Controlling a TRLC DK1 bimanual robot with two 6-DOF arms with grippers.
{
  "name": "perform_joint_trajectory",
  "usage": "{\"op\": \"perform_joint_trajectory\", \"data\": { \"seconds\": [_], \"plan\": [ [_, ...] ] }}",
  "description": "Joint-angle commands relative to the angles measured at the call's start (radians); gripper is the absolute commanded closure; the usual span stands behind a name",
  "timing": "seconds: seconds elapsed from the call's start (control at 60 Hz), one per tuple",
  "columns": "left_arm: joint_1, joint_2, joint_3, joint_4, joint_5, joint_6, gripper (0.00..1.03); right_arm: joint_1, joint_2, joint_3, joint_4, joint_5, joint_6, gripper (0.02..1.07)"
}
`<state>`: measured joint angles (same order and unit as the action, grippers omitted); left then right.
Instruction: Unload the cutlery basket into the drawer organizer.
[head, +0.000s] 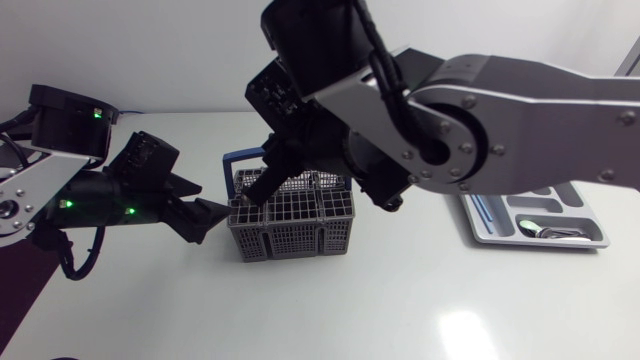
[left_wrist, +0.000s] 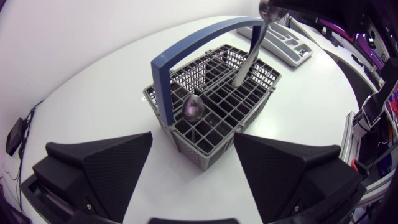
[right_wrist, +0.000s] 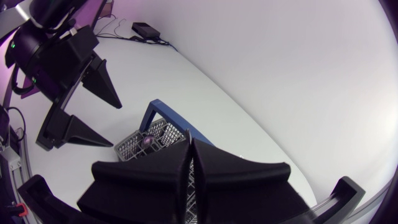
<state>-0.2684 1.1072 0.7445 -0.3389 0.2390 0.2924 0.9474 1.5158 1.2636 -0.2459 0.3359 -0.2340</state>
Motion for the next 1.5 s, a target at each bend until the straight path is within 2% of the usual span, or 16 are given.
{"op": "perform_joint_trajectory", "data": {
  "seconds": [0.0,0.333,0.517,0.85,1.117,1.25,1.483],
  "plan": [
    [0.008,-0.020,-0.025,0.005,0.014,0.010,0.12,-0.006,-0.049,-0.032,-0.041,-0.015,-0.030,1.01],
    [-0.002,-0.018,-0.022,0.003,0.014,0.011,0.12,-0.116,-0.224,-0.101,-0.222,-0.146,-0.151,1.02],
    [-0.008,-0.015,-0.019,0.003,0.013,0.010,0.12,-0.223,-0.312,-0.145,-0.322,-0.238,-0.217,1.01],
    [-0.014,-0.015,-0.022,-0.002,0.014,0.010,0.12,-0.593,-0.445,-0.262,-0.423,-0.448,-0.467,1.02],
    [-0.028,-0.015,-0.020,-0.005,0.013,0.010,0.12,-0.941,-0.425,-0.282,-0.460,-0.592,-0.739,1.01],
    [-0.028,-0.017,-0.022,-0.008,0.011,0.010,0.12,-1.089,-0.376,-0.274,-0.461,-0.633,-0.872,1.01],
    [-0.028,-0.020,-0.027,-0.009,0.011,0.010,0.12,-1.253,-0.281,-0.251,-0.438,-0.664,-1.041,1.02]
  ]
}}
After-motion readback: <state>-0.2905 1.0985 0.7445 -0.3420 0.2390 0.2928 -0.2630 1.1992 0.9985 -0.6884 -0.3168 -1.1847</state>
